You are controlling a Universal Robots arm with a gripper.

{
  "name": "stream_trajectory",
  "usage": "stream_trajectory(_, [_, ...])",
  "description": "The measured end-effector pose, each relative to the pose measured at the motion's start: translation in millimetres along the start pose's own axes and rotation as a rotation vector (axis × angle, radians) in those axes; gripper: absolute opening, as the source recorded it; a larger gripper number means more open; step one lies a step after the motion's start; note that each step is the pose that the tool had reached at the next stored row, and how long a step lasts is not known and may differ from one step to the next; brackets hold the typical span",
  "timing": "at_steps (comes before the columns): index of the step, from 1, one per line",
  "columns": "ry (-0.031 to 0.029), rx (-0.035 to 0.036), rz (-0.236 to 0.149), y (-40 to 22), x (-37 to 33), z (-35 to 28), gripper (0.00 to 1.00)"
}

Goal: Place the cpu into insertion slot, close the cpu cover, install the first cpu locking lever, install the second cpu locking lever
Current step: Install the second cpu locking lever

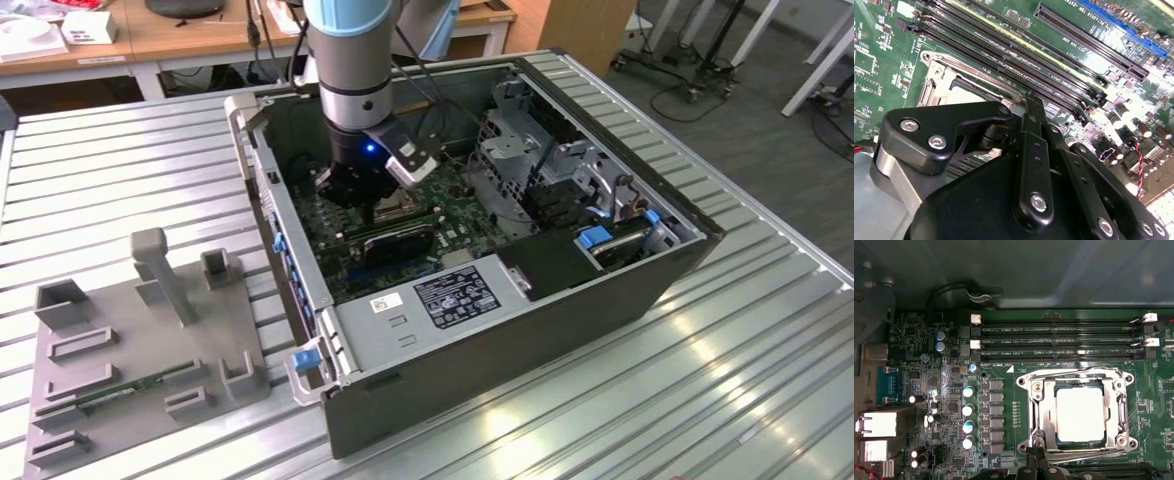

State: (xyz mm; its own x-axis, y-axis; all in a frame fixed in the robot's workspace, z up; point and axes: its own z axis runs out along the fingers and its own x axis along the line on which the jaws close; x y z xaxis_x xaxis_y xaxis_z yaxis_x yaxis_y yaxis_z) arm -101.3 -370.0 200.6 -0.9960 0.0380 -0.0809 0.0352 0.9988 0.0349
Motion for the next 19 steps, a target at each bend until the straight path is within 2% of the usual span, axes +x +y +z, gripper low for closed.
stream_trajectory(9, [-0.0009, -0.0043, 0.0, 1.4, 3.9, 1.6, 0.11])
stream_trajectory(19, [-0.0019, -0.0045, 0.0, 1.4, 8.2, 2.4, 0.11])
